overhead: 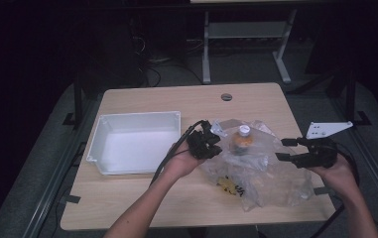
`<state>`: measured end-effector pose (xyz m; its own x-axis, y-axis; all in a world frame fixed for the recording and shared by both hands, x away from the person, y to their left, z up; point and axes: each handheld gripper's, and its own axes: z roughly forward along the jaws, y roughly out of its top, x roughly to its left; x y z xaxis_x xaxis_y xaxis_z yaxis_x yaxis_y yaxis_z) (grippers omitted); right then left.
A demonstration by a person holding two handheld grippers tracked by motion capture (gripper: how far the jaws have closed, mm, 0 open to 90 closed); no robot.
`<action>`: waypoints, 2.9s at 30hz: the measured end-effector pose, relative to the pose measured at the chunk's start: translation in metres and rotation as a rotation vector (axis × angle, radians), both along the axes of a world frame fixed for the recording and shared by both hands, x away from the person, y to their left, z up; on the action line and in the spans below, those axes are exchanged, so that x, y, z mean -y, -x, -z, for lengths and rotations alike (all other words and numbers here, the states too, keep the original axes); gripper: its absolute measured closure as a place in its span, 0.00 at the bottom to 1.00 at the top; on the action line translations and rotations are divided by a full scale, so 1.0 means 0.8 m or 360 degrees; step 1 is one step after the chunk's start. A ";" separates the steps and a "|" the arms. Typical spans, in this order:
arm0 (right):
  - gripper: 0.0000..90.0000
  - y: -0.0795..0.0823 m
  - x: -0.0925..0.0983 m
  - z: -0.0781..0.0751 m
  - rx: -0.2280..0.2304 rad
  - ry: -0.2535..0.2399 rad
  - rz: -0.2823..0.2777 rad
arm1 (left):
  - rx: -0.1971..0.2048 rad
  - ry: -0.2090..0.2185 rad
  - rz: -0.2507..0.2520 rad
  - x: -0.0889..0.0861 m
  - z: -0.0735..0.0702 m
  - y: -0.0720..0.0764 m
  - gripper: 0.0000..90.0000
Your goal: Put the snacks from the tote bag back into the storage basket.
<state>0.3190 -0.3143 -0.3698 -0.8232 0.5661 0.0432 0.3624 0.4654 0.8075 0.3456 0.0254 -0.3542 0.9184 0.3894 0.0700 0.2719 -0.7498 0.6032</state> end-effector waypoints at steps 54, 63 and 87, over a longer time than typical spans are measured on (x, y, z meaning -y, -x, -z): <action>0.99 -0.049 -0.030 -0.073 0.0052 0.0175 -0.0227 | 0.0061 -0.0003 -0.0092 -0.045 -0.048 -0.037 1.00; 0.99 -0.072 -0.033 -0.083 0.0045 0.0140 -0.0198 | 0.0064 0.0021 -0.0133 -0.051 -0.056 -0.057 1.00; 0.99 -0.106 -0.021 -0.027 -0.0151 0.0166 -0.0029 | 0.0001 -0.0065 -0.0189 -0.024 -0.008 -0.089 1.00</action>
